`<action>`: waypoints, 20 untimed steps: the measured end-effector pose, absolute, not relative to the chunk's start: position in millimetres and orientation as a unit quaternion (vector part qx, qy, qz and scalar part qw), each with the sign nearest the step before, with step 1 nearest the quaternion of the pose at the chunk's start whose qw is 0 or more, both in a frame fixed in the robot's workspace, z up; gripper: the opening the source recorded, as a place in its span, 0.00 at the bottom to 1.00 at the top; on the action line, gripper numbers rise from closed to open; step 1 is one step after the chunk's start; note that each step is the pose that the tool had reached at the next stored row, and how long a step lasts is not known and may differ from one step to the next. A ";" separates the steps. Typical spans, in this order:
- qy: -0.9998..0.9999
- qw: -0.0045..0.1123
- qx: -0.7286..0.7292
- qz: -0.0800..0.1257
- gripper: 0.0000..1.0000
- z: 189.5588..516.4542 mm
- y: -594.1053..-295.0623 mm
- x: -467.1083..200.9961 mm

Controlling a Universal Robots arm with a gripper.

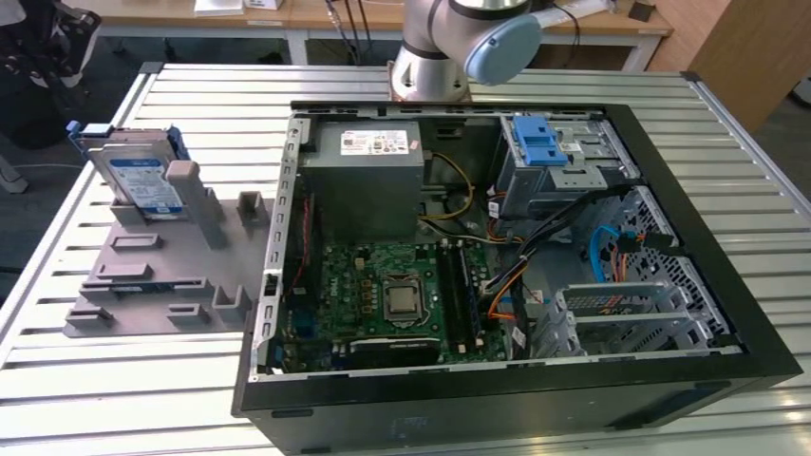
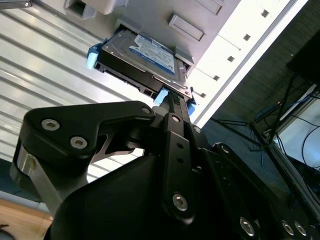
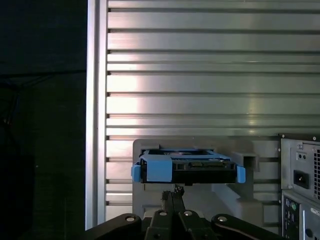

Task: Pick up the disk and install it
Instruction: 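Reach for the disk, then pick up the disk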

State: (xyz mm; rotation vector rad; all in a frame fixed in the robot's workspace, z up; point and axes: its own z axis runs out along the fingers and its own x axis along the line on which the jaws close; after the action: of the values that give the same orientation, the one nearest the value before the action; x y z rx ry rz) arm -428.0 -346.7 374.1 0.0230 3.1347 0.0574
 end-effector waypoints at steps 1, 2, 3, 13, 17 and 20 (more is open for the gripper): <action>1.000 0.003 0.007 0.018 0.11 374.0 -346.5 -429.2; 1.000 0.003 0.007 0.018 0.11 374.0 -346.4 -430.3; 1.000 0.003 0.007 0.018 0.11 373.9 -346.3 -431.2; 1.000 0.003 0.002 0.018 0.11 373.9 -346.2 -432.1; 1.000 0.003 -0.015 0.018 0.11 373.9 -346.2 -432.1; 0.999 0.002 -0.028 0.018 0.11 373.9 -346.2 -432.1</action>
State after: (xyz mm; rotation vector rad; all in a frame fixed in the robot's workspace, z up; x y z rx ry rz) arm -432.1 -346.2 373.9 -0.0880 3.1348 0.0577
